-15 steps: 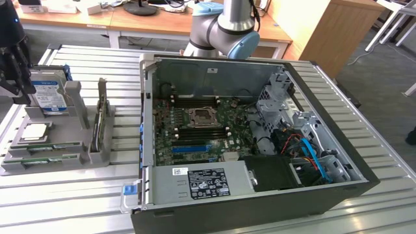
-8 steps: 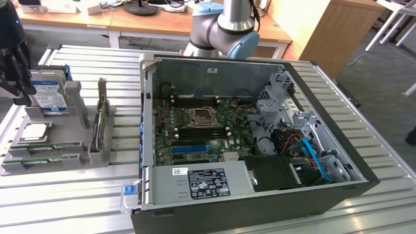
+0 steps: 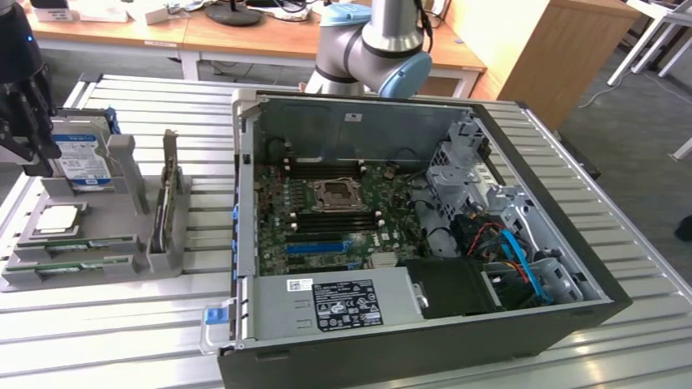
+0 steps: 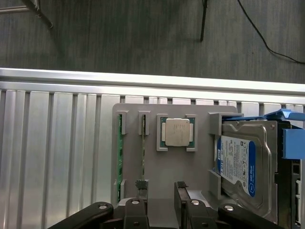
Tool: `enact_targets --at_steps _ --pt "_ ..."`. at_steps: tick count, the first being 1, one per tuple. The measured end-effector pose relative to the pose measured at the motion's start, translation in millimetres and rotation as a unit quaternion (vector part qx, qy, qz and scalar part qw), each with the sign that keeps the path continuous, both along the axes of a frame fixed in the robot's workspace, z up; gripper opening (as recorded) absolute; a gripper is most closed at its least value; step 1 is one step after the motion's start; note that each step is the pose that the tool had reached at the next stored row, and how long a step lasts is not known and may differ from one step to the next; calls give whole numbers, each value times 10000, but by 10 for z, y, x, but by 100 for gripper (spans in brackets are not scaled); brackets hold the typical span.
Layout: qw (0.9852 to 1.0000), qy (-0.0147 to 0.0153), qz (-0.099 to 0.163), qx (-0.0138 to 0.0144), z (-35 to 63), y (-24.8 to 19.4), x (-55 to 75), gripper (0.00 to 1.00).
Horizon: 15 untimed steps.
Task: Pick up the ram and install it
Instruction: 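Pick up the ram and move it above insertion slot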
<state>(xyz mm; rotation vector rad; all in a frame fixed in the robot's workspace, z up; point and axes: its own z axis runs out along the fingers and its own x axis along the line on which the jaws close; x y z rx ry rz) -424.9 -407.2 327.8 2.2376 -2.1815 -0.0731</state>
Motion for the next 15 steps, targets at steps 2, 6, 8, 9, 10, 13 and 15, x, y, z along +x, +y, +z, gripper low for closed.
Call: enact_targets --at_steps 2,6,8,9,10,13,15 --pt "10000 0 0 0 0 0 0 36" --pt "10000 0 0 0 -1 0 0 36" --pt "10000 -1 0 1 -10 0 0 36" --pt "10000 -1 0 1 -16 0 0 36" --pt "10000 1 0 0 -22 0 0 36" --pt "10000 0 0 0 -50 0 0 36" --pt "10000 0 0 0 -70 0 0 36"
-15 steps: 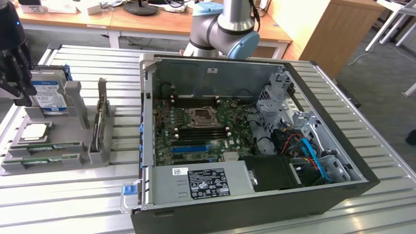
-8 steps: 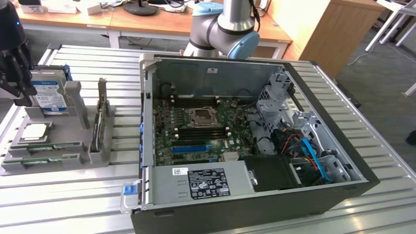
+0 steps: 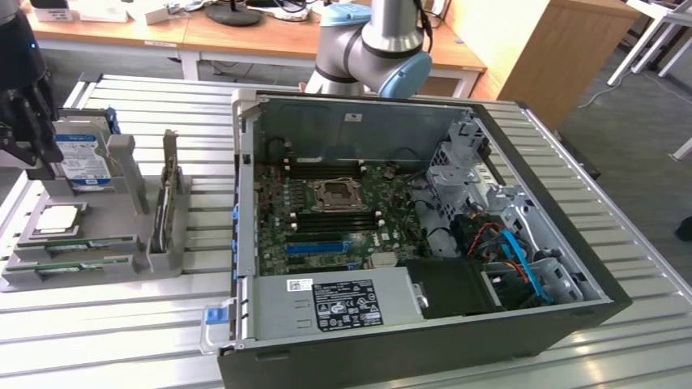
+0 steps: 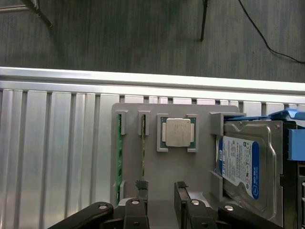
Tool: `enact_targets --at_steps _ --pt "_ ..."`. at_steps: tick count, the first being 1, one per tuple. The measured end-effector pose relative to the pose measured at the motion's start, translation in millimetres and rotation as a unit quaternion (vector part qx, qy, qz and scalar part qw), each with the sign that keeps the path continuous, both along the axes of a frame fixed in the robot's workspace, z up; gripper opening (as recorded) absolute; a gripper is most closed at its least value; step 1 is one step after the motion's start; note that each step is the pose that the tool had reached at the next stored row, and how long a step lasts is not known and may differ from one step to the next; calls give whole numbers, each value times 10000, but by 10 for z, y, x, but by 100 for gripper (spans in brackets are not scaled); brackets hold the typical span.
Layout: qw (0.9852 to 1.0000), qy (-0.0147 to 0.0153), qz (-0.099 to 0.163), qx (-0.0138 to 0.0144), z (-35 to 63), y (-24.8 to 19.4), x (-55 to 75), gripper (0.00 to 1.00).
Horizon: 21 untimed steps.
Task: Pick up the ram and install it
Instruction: 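Pick up the ram and move it above insertion slot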
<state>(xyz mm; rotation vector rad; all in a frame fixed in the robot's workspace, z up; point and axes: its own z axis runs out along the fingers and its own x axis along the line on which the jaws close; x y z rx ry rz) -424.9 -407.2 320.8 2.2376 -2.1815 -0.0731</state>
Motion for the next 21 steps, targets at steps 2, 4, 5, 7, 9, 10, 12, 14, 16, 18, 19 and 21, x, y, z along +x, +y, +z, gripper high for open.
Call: enact_targets --at_steps 2,4,5,7,9,10,12,14,16,18,19,21 --pt "10000 0 0 0 -18 0 0 36" --pt "10000 0 0 0 -37 0 0 36" --pt "10000 0 0 0 -48 0 0 36" --pt "10000 1 0 0 -68 0 0 36" --pt "10000 0 0 0 -88 0 0 36" --pt "10000 0 0 0 -99 0 0 36" --pt "10000 0 0 0 -120 0 0 36" --pt "10000 0 0 0 -143 0 0 36" --pt "10000 0 0 0 -163 0 0 36" --pt "10000 0 0 0 -181 0 0 36" --pt "10000 0 0 0 -191 0 0 36" --pt "10000 0 0 0 -207 0 0 36"
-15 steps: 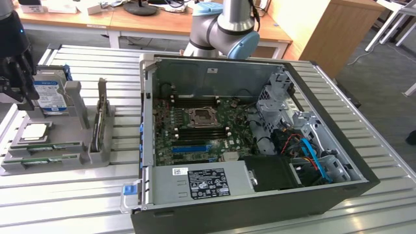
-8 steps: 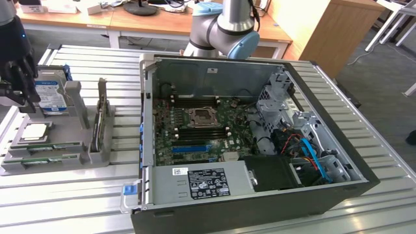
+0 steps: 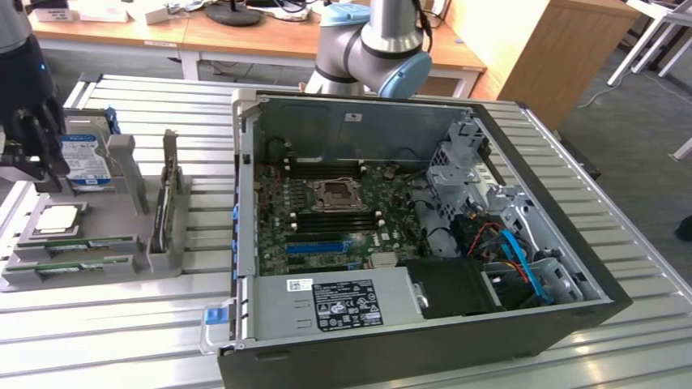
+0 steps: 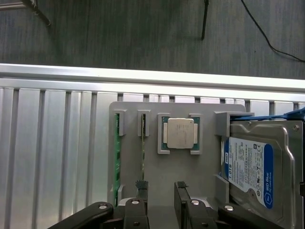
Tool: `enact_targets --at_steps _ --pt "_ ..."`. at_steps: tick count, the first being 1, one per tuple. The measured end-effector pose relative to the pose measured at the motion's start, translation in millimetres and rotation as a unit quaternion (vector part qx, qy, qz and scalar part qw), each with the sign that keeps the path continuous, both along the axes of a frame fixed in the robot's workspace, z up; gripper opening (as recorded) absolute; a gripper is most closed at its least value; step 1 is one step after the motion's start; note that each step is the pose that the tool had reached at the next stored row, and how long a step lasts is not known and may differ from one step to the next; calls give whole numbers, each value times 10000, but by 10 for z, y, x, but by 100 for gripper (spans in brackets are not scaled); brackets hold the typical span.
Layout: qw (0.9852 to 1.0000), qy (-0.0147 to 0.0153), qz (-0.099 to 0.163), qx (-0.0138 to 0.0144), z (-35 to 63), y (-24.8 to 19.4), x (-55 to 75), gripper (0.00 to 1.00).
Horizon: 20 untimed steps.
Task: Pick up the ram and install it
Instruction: 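Pick up the ram and move it above insertion slot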
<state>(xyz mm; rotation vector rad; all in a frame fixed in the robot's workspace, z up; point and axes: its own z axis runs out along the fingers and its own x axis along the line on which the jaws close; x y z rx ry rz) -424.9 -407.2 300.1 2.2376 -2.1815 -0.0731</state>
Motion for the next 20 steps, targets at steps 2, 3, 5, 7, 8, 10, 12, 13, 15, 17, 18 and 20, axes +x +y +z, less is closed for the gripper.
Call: enact_targets --at_steps 2,3,5,7,8,10,12,13,15,17,18,20 --pt "10000 0 0 0 -14 0 0 36" --pt "10000 0 0 0 -21 0 0 36" --pt "10000 0 0 0 -35 0 0 36" --pt "10000 0 0 0 -51 0 0 36" --pt "10000 0 0 0 -58 0 0 36" --pt "10000 0 0 0 -73 0 0 36" --pt "10000 0 0 0 -88 0 0 36" --pt "10000 0 0 0 -97 0 0 36" --pt "10000 0 0 0 -117 0 0 36" --pt "10000 0 0 0 -138 0 0 36" --pt "10000 0 0 0 -149 0 0 36" --pt "10000 0 0 0 -173 0 0 36"
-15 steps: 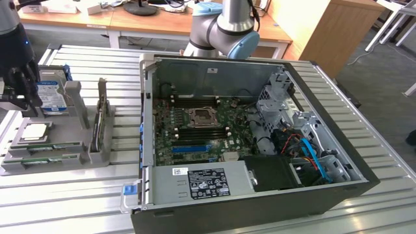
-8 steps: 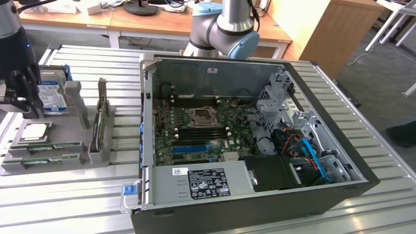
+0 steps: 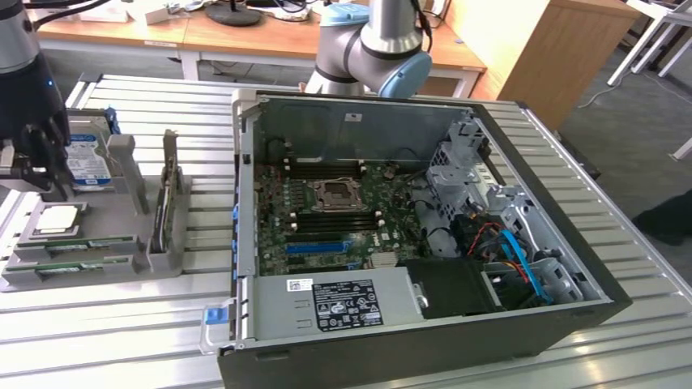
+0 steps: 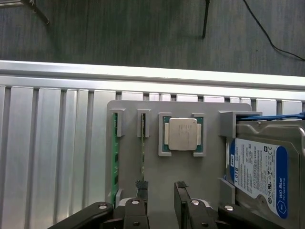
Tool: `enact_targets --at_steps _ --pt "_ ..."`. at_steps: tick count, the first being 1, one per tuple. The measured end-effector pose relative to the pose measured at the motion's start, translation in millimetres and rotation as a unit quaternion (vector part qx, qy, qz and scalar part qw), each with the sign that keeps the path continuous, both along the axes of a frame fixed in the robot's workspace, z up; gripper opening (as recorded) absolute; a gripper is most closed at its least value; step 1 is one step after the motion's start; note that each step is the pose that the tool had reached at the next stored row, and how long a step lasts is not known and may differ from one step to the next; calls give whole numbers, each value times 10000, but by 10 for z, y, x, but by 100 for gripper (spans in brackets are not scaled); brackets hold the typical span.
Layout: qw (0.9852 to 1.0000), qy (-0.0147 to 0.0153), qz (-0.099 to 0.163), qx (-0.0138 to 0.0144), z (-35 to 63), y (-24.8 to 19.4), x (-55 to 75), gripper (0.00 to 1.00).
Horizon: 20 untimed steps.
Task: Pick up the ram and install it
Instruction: 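Pick up the ram and move it above insertion slot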
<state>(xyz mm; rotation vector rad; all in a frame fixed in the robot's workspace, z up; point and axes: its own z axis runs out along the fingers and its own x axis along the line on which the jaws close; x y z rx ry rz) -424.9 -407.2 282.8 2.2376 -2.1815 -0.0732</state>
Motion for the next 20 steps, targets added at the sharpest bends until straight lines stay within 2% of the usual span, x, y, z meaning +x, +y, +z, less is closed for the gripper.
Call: enact_targets --at_steps 15,20 --pt "10000 0 0 0 -157 0 0 36" --pt "10000 0 0 -1 -167 0 0 36"
